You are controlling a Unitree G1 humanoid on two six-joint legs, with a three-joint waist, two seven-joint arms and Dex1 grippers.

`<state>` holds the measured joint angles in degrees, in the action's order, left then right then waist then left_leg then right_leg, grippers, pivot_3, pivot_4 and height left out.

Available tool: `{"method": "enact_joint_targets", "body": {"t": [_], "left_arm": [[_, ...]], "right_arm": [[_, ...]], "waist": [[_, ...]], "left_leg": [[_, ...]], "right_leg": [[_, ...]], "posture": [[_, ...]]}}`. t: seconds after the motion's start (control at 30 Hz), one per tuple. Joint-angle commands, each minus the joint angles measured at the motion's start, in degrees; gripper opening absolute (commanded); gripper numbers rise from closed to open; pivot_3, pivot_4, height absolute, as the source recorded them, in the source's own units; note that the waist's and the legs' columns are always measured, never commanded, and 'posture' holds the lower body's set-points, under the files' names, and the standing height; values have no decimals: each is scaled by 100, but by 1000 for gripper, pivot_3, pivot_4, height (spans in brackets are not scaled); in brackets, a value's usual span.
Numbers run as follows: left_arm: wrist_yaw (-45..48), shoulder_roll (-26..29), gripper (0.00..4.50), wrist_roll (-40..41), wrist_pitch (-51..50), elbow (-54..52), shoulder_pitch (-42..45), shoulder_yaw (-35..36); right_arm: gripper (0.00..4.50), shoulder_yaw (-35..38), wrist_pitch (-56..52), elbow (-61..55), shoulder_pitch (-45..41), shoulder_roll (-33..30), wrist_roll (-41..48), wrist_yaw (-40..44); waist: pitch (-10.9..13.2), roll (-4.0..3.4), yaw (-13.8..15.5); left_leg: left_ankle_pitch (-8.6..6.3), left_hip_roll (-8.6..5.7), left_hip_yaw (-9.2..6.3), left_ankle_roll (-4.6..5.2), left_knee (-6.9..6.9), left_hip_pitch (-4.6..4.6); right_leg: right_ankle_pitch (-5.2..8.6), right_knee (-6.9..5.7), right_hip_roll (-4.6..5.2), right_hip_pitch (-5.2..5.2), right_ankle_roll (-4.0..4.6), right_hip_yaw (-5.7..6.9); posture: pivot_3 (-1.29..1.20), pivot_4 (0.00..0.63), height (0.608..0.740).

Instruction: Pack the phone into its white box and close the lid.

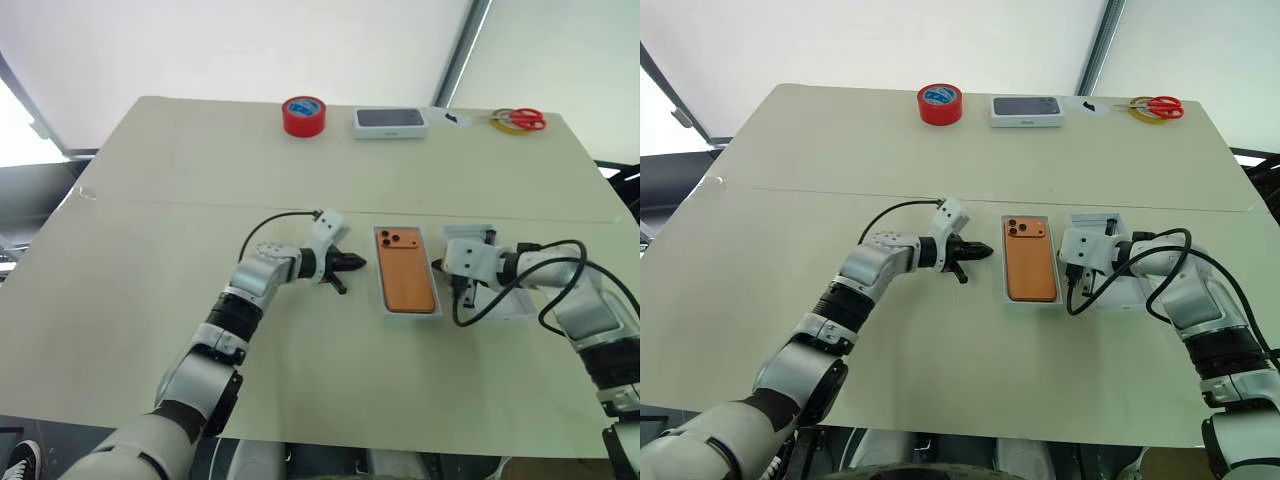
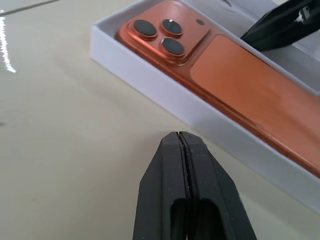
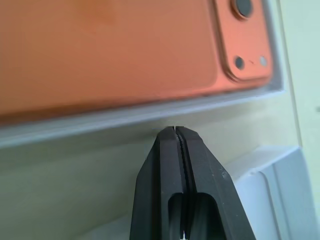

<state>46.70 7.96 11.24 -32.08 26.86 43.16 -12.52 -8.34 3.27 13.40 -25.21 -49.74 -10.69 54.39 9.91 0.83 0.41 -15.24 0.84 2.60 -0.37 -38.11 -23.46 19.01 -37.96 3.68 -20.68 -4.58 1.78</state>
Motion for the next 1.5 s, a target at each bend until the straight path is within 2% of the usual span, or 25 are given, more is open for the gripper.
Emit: {"method": "enact_joint_targets", "body": {"t": [0.03, 0.17, 0.23, 0.27, 0.33, 0.4, 0.47, 0.57, 0.63, 0.73, 0.83, 0.97, 1.2, 1.4, 1.5], "left_arm": [[69, 336, 41, 101, -39, -630, -241, 214], [98, 775, 41, 255, -33, -1269, -559, 486], [171, 1010, 41, 336, 29, -1575, -732, 618], [385, 1184, 275, 575, -1, -1832, -872, 802], [626, 1377, 940, 865, 18, -2153, -1039, 1019], [709, 1667, 1887, 772, 518, -2433, -1258, 1148], [854, 1915, 2970, 773, 866, -2658, -1491, 1252], [1246, 2342, 4465, 826, 1600, -3080, -2117, 1511], [1549, 2586, 4465, 850, 2120, -3218, -2626, 1651], [1659, 2683, 4465, 956, 2406, -3276, -3023, 1715], [1626, 2648, 4465, 897, 2804, -3321, -3280, 1701], [1709, 2681, 4465, 854, 3223, -3295, -3409, 1648], [1999, 2806, 4465, 957, 3680, -3038, -3367, 1722], [1953, 2842, 4465, 941, 3786, -3059, -3335, 1669], [1843, 2856, 4465, 884, 3651, -3128, -3363, 1614]], "right_arm": [[0, 49, 332, 367, -152, -143, -105, -104], [0, 101, 490, 559, -127, -274, -87, -44], [0, 264, 182, 337, -30, -268, 294, 248], [254, 495, -468, 117, -52, -156, 716, 365], [919, 752, -1162, -114, -110, -36, 1142, 413], [1837, 937, -1365, -277, -141, -19, 1300, 286], [2937, 1087, -1782, -526, -92, -12, 1500, 237], [2956, 1289, -2675, -1397, 261, 49, 1702, -55], [2956, 1405, -3281, -1787, 436, 7, 1475, -533], [2956, 1793, -5114, -2103, 397, 147, 1944, -888], [2956, 1706, -6459, -2936, 588, 29, 2414, -786], [2956, 1627, -7733, -3008, 145, 15, 2615, -1105], [2956, 1052, -8202, -2732, -318, -277, 2574, -1433], [2956, 1052, -8975, -2246, -894, 27, 2697, -1794], [2956, 998, -9534, -2042, -1317, 293, 2592, -2292]], "waist": [[0, 0, -10], [1, -2, 1], [1, -2, 21], [1, -2, 24], [2, -4, 15], [3, -5, 15], [2, -6, 16], [2, -7, 7], [1, -12, -3], [3, -19, 7], [3, -20, 24], [2, -27, -42], [0, -31, -142], [0, -31, -143], [0, -31, -144]], "left_leg": [[1, 2, 0, -1, 2, 0], [1, 3, 1, -3, 3, 0], [1, 3, 1, -2, 1, 0], [1, 3, 1, -2, 1, 0], [1, 4, 0, -2, 1, 0], [1, 5, 0, -3, 1, 0], [1, 5, -1, -2, 2, 0], [0, 5, -1, -1, 4, 0], [-1, 5, -1, -1, 16, 0], [-10, 5, 0, 14, 21, 0], [-20, 3, -3, 29, 21, -1], [-22, 3, -2, 32, 29, -9], [-20, 0, 2, 31, 47, -19], [-17, 0, 10, 29, 56, -21], [-17, 0, 11, 29, 56, -21]], "right_leg": [[0, 0, -1, -1, 0, 0], [0, 0, -1, -2, 0, -1], [0, 0, 0, 0, 0, -1], [0, 0, 1, 2, 0, -1], [0, 0, 1, 1, 1, -1], [0, 0, 2, 1, 1, -1], [0, 1, 3, 1, 1, -1], [1, 3, 6, 0, 2, -2], [1, 8, 9, -2, 3, -3], [1, 10, 17, -6, 6, -3], [0, 9, 25, -6, 9, -2], [0, 11, 26, -20, 10, -3], [1, 10, 26, -42, 12, -4], [1, 7, 25, -52, 11, -7], [1, 3, 25, -55, 11, -7]], "posture": [[0, 150, 740], [0, 150, 740], [0, 150, 740], [0, 150, 740], [0, 150, 740], [0, 150, 740], [0, 150, 740], [0, 150, 740], [0, 150, 740], [0, 150, 740], [0, 150, 740], [0, 150, 740], [0, 150, 740], [0, 150, 740], [0, 150, 740]]}}
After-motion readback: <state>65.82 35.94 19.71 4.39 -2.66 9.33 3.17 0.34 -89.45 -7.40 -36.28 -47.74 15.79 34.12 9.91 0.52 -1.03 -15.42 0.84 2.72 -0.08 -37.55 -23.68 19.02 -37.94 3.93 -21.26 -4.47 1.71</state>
